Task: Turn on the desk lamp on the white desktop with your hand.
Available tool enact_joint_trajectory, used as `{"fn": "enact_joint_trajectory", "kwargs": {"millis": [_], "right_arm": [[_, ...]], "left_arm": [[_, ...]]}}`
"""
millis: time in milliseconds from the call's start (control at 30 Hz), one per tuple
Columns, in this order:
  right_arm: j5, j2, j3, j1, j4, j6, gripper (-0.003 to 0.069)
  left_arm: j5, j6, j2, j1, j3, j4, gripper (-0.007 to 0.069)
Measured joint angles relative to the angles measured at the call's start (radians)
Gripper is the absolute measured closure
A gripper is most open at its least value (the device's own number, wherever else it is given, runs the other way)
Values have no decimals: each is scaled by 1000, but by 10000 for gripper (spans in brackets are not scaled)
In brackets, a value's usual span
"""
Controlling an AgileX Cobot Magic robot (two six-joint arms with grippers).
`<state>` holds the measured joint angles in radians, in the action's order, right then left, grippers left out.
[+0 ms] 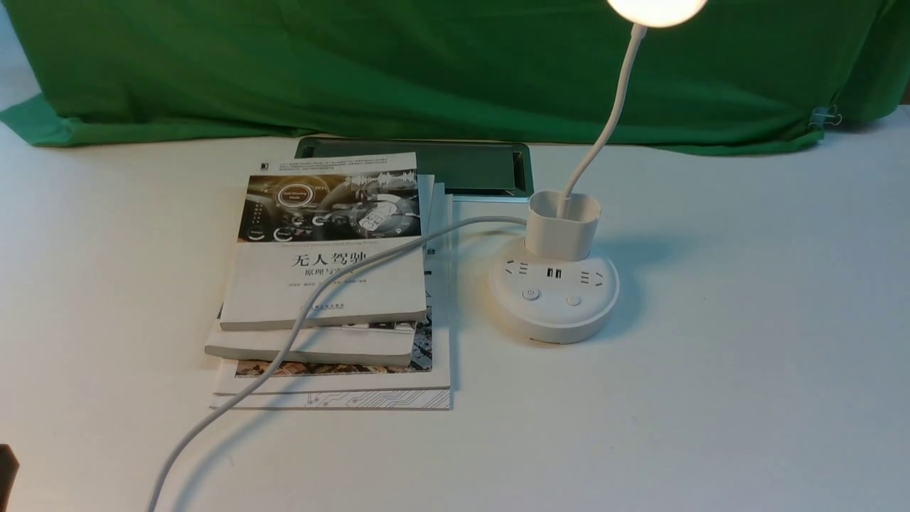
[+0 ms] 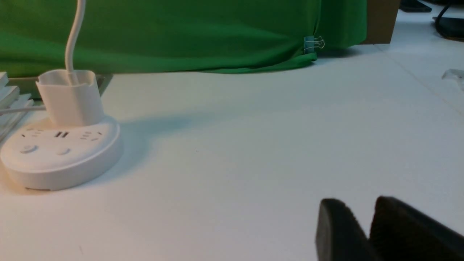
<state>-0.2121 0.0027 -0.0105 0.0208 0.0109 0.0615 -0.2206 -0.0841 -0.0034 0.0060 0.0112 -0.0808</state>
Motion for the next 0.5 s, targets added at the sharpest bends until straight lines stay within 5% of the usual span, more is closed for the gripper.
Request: {"fn": "enact_joint_trajectory", "kwargs": {"millis": [500], "right_arm": [[0,0,0,0,-1,0,419]], "left_arm": [[0,0,0,0,0,0,603]]}}
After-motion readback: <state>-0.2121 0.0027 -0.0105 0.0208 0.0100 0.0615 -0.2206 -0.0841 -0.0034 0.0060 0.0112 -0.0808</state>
